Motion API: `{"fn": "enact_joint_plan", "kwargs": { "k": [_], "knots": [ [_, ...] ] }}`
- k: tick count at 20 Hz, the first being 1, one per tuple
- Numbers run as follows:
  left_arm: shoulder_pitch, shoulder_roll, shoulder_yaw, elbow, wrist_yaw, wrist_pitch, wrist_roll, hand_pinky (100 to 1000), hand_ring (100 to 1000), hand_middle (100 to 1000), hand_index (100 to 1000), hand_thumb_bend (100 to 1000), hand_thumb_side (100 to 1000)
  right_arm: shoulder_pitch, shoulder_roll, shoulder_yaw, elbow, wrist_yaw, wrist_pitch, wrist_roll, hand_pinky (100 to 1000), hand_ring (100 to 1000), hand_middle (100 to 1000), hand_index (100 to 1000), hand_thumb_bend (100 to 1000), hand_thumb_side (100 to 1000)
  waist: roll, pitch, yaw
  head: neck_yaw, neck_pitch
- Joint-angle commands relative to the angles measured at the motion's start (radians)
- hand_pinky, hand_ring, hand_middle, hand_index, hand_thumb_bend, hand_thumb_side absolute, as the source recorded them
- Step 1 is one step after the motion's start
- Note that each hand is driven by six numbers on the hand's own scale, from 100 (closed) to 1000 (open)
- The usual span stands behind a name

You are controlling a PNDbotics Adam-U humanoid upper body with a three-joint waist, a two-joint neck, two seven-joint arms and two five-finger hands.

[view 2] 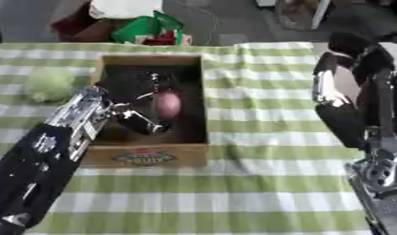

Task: Pick up objects on the table and place them in the box.

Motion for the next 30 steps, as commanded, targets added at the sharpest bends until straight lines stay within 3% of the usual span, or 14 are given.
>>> {"fn": "enact_joint_plan", "kwargs": {
  "k": [1, 5, 9, 14, 21, 22, 23, 26, 28, 30],
  "knots": [
    [-0.015, -0.004, 0.029, -0.021, -0.054, -0.012, -0.052, 783, 906, 888, 937, 568, 665, -0.009, -0.017, -0.006, -0.014, -0.007, -0.004, 0.003, 757, 787, 729, 800, 100, 486, -0.003, -0.021, -0.002, 0.001, -0.013],
    [-0.011, -0.013, 0.056, -0.059, -0.091, -0.020, -0.105, 783, 908, 891, 945, 562, 696, -0.008, -0.016, -0.006, -0.014, -0.007, -0.004, 0.003, 757, 787, 729, 800, 100, 485, -0.003, -0.021, 0.000, -0.001, -0.014],
    [-0.012, -0.006, 0.072, -0.096, -0.063, 0.002, -0.098, 772, 903, 885, 947, 603, 813, -0.007, -0.016, -0.006, -0.014, -0.007, -0.004, 0.003, 757, 787, 729, 799, 100, 485, -0.004, -0.024, 0.000, -0.004, -0.014],
    [-0.044, 0.035, 0.111, -0.133, 0.007, 0.026, -0.053, 728, 871, 851, 936, 746, 987, -0.003, -0.016, -0.007, -0.014, -0.008, -0.003, 0.003, 758, 787, 729, 799, 100, 483, -0.002, -0.028, -0.001, -0.022, 0.007],
    [-0.071, 0.074, 0.135, -0.122, 0.108, 0.018, -0.052, 714, 864, 847, 935, 768, 1000, -0.002, -0.016, -0.007, -0.014, -0.008, -0.003, 0.003, 758, 787, 729, 799, 100, 483, 0.001, -0.031, 0.000, -0.031, 0.016],
    [-0.071, 0.076, 0.133, -0.124, 0.122, 0.022, -0.057, 689, 848, 846, 932, 100, 1000, -0.002, -0.016, -0.007, -0.014, -0.008, -0.003, 0.003, 757, 787, 730, 798, 100, 533, 0.001, -0.031, 0.000, -0.032, 0.016],
    [-0.075, 0.079, 0.140, -0.131, 0.136, 0.028, -0.055, 680, 842, 828, 924, 675, 1000, 0.001, -0.017, -0.009, -0.014, -0.007, -0.003, 0.001, 757, 787, 730, 798, 100, 484, -0.001, -0.033, 0.004, -0.037, 0.020],
    [-0.075, 0.131, 0.171, -0.169, 0.178, 0.038, -0.039, 674, 838, 826, 923, 591, 943, 0.012, -0.020, -0.016, -0.014, -0.003, -0.001, -0.006, 757, 787, 729, 799, 100, 483, -0.002, -0.036, 0.016, -0.044, 0.026],
    [-0.069, 0.176, 0.192, -0.167, 0.207, 0.055, -0.049, 669, 835, 825, 922, 452, 824, 0.019, -0.024, -0.019, -0.014, 0.000, 0.000, -0.010, 757, 788, 730, 798, 100, 480, -0.002, -0.040, 0.028, -0.050, 0.030],
    [-0.067, 0.224, 0.205, -0.157, 0.236, 0.079, -0.062, 671, 837, 827, 924, 439, 784, 0.022, -0.025, -0.020, -0.014, 0.002, 0.001, -0.012, 757, 788, 730, 798, 100, 480, -0.001, -0.042, 0.034, -0.052, 0.033]
  ]
}}
